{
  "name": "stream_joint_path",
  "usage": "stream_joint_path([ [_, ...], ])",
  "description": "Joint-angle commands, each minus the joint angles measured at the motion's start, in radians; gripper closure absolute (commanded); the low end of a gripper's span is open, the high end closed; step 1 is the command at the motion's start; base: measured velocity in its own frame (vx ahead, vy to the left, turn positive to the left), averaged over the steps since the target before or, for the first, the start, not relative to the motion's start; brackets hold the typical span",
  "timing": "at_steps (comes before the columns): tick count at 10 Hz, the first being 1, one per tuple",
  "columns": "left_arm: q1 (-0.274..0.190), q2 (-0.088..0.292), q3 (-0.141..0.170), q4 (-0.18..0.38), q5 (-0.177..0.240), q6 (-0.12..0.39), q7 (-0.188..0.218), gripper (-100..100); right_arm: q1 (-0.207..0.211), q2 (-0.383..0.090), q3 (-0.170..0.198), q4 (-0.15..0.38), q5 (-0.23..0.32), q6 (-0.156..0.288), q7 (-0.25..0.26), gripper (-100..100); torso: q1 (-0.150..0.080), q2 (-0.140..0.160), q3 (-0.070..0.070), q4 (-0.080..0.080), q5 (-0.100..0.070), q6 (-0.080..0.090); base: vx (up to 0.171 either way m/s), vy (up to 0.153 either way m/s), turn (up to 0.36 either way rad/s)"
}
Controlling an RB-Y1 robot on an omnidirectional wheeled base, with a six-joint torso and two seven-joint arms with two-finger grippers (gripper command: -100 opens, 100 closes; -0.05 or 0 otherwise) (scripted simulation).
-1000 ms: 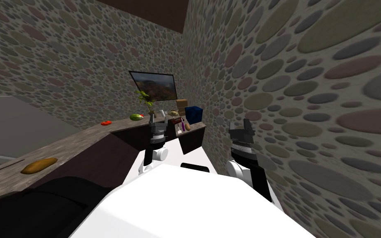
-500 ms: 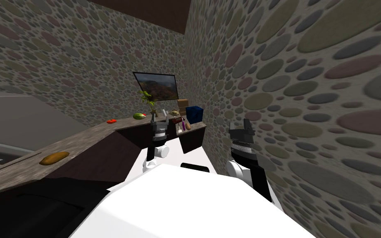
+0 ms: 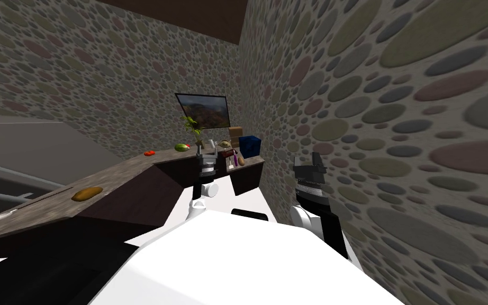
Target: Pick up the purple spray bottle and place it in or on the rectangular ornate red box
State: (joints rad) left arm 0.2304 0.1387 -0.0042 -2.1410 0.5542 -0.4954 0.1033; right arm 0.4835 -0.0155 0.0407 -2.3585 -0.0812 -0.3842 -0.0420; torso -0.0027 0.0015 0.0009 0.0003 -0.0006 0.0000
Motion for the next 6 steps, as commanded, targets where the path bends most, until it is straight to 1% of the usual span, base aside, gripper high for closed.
stream_joint_path([
  [1, -0.012, 0.001, -0.003, 0.015, 0.045, -0.002, -0.005, -100, 0.0, 0.0, 0.0, 0.0, 0.0, 0.0, 0.0, 0, 0.0, 0.0, 0.0, 0.0, 0.0, 0.0, -0.029, -0.033, 0.034],
  [2, -0.047, 0.003, -0.006, 0.05, 0.077, -0.002, -0.013, -100, 0.0, 0.0, 0.0, 0.0, 0.0, 0.0, 0.0, 0, 0.0, 0.0, 0.0, 0.0, 0.0, 0.0, -0.016, -0.036, 0.086],
  [3, -0.047, 0.003, -0.006, 0.05, 0.106, -0.002, -0.013, -100, 0.0, 0.0, 0.0, 0.0, 0.0, 0.0, 0.0, 0, 0.0, -0.001, 0.0, 0.0, 0.0, 0.0, -0.022, -0.041, 0.037],
  [4, -0.082, 0.004, -0.008, 0.087, 0.137, -0.002, -0.022, -100, 0.0, 0.0, 0.0, 0.0, 0.0, 0.0, 0.0, 0, 0.0, -0.001, 0.0, 0.0, 0.0, 0.0, -0.043, -0.047, 0.057],
  [5, -0.082, 0.004, -0.008, 0.087, 0.168, -0.002, -0.022, -100, 0.0, 0.0, 0.0, 0.0, 0.0, 0.0, 0.0, 0, -0.001, 0.0, 0.0, 0.0, 0.0, 0.0, -0.036, -0.037, 0.04],
  [6, -0.119, 0.005, -0.011, 0.125, 0.198, -0.003, -0.031, -100, 0.0, 0.0, 0.0, 0.0, 0.0, 0.0, 0.0, 0, 0.0, 0.0, 0.0, 0.0, 0.0, 0.0, -0.035, -0.043, 0.065],
])
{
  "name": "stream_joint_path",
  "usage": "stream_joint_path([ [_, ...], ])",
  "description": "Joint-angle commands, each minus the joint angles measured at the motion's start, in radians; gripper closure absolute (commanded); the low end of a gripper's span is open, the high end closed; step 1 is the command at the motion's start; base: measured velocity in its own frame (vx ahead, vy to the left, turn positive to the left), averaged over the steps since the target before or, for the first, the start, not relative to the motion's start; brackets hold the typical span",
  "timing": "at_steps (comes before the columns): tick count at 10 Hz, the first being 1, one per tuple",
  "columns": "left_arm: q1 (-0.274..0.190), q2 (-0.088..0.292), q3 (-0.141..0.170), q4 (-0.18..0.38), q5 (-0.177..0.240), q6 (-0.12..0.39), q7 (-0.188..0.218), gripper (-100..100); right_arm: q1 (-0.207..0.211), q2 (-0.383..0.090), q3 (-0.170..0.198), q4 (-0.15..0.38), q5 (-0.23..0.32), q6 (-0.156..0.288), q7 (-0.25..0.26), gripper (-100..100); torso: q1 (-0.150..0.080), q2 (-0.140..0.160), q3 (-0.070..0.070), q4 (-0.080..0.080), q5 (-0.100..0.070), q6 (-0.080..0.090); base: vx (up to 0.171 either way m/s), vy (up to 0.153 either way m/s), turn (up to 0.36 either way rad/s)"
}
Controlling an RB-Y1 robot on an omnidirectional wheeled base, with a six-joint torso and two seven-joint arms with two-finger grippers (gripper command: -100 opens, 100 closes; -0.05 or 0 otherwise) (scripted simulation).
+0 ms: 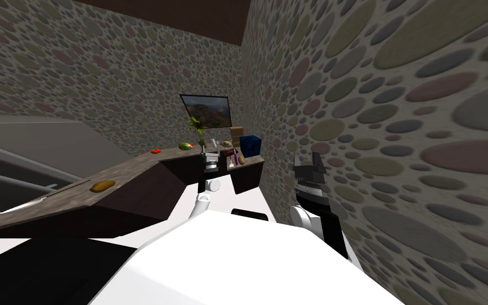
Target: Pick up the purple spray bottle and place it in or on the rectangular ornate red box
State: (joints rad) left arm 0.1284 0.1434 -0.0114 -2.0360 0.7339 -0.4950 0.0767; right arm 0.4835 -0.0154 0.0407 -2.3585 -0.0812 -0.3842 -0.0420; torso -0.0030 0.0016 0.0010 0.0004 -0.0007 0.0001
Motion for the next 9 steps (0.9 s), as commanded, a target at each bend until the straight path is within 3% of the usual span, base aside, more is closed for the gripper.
stream_joint_path([
  [1, -0.016, 0.0, -0.004, 0.02, 0.05, -0.004, -0.005, -100, 0.0, 0.0, 0.0, 0.0, 0.0, 0.0, 0.0, 0, 0.0, 0.0, 0.0, 0.0, 0.0, 0.0, -0.028, -0.037, 0.036],
  [2, -0.053, 0.0, -0.007, 0.06, 0.081, -0.005, -0.014, -100, 0.0, 0.0, 0.0, 0.0, 0.0, 0.0, 0.0, 0, 0.0, 0.0, 0.0, 0.0, 0.0, 0.0, -0.028, -0.035, 0.057],
  [4, -0.053, 0.0, -0.007, 0.06, 0.124, -0.005, -0.014, -100, 0.0, 0.0, 0.0, 0.0, 0.0, 0.0, 0.0, 0, 0.001, 0.0, 0.0, 0.0, 0.0, 0.0, -0.02, -0.025, 0.02],
  [7, -0.127, 0.001, -0.015, 0.145, 0.221, -0.011, -0.035, -100, 0.0, 0.0, 0.0, 0.0, 0.0, 0.0, 0.0, 0, 0.001, -0.001, -0.001, 0.0, 0.0, 0.0, -0.024, -0.033, 0.046],
  [9, -0.127, 0.001, -0.015, 0.145, 0.258, -0.011, -0.035, -100, 0.0, 0.0, 0.0, 0.0, 0.0, 0.0, 0.0, 0, 0.0, -0.001, 0.0, 0.0, 0.0, 0.0, -0.017, -0.026, 0.009],
])
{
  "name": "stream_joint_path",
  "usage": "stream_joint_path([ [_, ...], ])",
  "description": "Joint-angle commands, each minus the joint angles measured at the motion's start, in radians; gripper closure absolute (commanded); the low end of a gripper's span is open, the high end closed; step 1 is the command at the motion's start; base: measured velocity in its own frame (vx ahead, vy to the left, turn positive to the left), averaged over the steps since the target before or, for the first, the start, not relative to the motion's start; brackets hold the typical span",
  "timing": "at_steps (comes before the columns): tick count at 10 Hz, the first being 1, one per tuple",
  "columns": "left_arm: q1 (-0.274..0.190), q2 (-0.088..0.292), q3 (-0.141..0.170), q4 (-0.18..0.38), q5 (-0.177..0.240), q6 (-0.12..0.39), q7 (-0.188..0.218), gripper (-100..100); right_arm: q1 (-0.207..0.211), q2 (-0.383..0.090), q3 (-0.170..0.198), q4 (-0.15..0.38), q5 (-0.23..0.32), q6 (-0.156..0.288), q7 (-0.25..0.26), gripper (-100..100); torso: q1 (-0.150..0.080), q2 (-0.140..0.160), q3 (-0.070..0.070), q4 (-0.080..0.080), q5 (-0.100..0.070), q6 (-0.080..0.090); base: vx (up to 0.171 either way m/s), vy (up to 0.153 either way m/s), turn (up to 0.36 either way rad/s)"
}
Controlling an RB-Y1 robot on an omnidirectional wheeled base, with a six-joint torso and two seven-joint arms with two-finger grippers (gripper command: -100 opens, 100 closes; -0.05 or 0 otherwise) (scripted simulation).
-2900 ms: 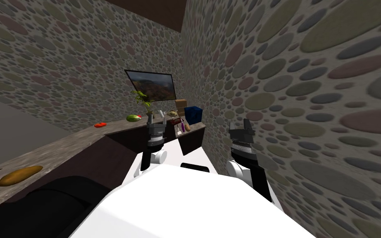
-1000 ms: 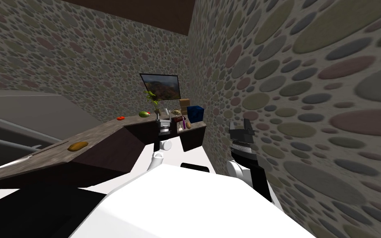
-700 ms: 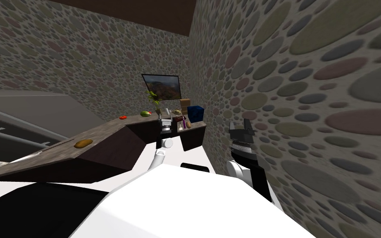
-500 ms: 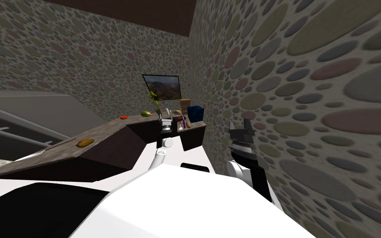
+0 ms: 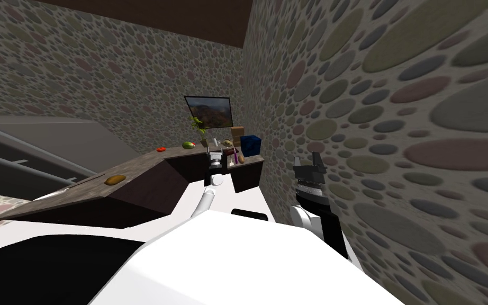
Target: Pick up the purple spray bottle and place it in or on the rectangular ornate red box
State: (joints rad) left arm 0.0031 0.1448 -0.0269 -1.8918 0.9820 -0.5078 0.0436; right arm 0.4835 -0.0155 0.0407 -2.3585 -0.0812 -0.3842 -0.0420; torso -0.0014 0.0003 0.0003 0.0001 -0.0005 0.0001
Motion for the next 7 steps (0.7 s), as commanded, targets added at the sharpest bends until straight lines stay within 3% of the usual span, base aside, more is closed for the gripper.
stream_joint_path([
  [1, -0.04, 0.0, -0.004, 0.046, 0.05, -0.002, -0.012, -100, 0.0, 0.0, 0.0, 0.0, 0.0, 0.0, 0.0, 0, 0.0, 0.0, 0.0, 0.0, 0.0, 0.0, -0.015, -0.024, 0.037],
  [7, -0.114, 0.0, -0.014, 0.139, 0.21, -0.012, -0.034, -100, 0.0, 0.0, 0.0, 0.0, 0.0, 0.0, 0.0, 0, -0.001, 0.0, 0.0, 0.0, 0.0, 0.0, -0.016, -0.025, 0.018],
])
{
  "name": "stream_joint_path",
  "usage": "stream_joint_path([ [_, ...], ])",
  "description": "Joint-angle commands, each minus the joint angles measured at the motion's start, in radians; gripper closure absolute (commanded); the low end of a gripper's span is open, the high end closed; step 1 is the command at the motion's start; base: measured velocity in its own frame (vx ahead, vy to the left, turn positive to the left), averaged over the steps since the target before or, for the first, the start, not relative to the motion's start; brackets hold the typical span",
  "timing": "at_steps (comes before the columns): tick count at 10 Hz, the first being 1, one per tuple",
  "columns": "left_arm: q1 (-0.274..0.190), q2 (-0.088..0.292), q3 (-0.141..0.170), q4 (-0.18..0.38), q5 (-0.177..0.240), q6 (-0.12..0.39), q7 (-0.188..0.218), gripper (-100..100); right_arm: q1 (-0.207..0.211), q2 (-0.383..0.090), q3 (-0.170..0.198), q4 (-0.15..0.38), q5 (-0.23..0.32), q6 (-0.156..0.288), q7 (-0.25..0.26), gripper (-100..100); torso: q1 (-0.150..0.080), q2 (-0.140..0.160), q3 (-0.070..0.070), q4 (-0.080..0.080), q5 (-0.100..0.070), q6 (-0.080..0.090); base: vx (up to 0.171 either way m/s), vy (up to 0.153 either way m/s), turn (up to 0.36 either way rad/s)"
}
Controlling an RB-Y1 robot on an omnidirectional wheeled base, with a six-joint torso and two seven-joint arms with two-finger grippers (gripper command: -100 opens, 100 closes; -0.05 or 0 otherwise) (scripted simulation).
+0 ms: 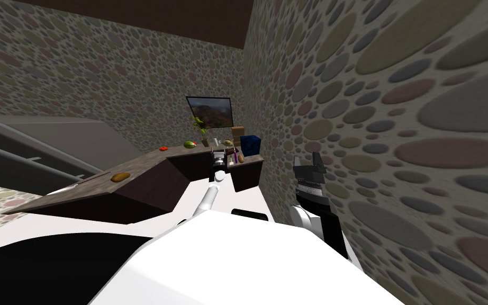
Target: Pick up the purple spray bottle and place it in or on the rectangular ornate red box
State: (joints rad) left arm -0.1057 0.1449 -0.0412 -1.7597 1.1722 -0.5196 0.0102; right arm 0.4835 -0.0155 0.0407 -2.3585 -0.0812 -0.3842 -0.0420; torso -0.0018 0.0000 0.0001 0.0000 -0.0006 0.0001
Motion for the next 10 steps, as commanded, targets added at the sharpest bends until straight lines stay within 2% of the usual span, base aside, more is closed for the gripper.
stream_joint_path([
  [1, -0.042, 0.001, -0.005, 0.05, 0.05, -0.007, -0.013, -100, 0.0, 0.0, 0.0, 0.0, 0.0, 0.0, 0.0, 0, 0.0, 0.0, 0.0, 0.0, 0.0, 0.0, -0.022, -0.032, 0.012],
  [2, -0.042, 0.001, -0.005, 0.055, 0.08, -0.007, -0.013, -100, 0.0, 0.0, 0.0, 0.0, 0.0, 0.0, 0.0, 0, -0.001, 0.0, 0.0, 0.0, 0.0, 0.0, -0.018, -0.029, 0.006],
  [3, -0.079, 0.001, -0.011, 0.093, 0.113, -0.014, -0.024, -100, 0.0, 0.0, 0.0, 0.0, 0.0, 0.0, 0.0, 0, 0.0, 0.0, 0.0, 0.0, 0.0, 0.0, -0.022, -0.029, 0.009],
  [4, -0.079, 0.001, -0.011, 0.104, 0.143, -0.014, -0.024, -100, 0.0, 0.0, 0.0, 0.0, 0.0, 0.0, 0.0, 0, 0.0, 0.001, 0.0, 0.0, 0.0, 0.0, -0.014, -0.025, 0.001],
  [5, -0.079, 0.001, -0.011, 0.104, 0.155, -0.014, -0.024, -100, 0.0, 0.0, 0.0, 0.0, 0.0, 0.0, 0.0, 0, 0.0, 0.0, 0.0, 0.0, 0.0, 0.0, -0.001, -0.01, 0.0],
  [6, -0.115, 0.002, -0.018, 0.152, 0.193, -0.022, -0.036, -100, 0.0, 0.0, 0.0, 0.0, 0.0, 0.0, 0.0, 0, 0.001, 0.0, 0.0, 0.0, 0.0, 0.0, -0.005, -0.015, -0.002],
  [7, -0.115, 0.002, -0.018, 0.153, 0.22, -0.022, -0.036, -100, 0.0, 0.0, 0.0, 0.0, 0.0, 0.0, 0.0, 0, 0.001, 0.0, 0.0, 0.0, 0.0, 0.0, -0.007, -0.018, -0.004],
  [8, -0.151, 0.003, -0.024, 0.195, 0.252, -0.031, -0.048, -100, 0.0, 0.0, 0.0, 0.0, 0.0, 0.0, 0.0, 0, 0.001, 0.0, 0.0, 0.0, 0.0, 0.0, -0.009, -0.023, -0.009],
  [9, -0.151, 0.003, -0.024, 0.203, 0.284, -0.031, -0.048, -100, 0.0, 0.0, 0.0, 0.0, 0.0, 0.0, 0.0, 0, 0.0, 0.0, 0.0, 0.0, 0.0, 0.0, -0.007, -0.018, -0.007],
  [10, -0.185, 0.004, -0.031, 0.246, 0.315, -0.041, -0.061, -100, 0.0, 0.0, 0.0, 0.0, 0.0, 0.0, 0.0, 0, 0.0, 0.0, 0.0, 0.0, 0.0, 0.0, -0.007, -0.019, -0.018],
])
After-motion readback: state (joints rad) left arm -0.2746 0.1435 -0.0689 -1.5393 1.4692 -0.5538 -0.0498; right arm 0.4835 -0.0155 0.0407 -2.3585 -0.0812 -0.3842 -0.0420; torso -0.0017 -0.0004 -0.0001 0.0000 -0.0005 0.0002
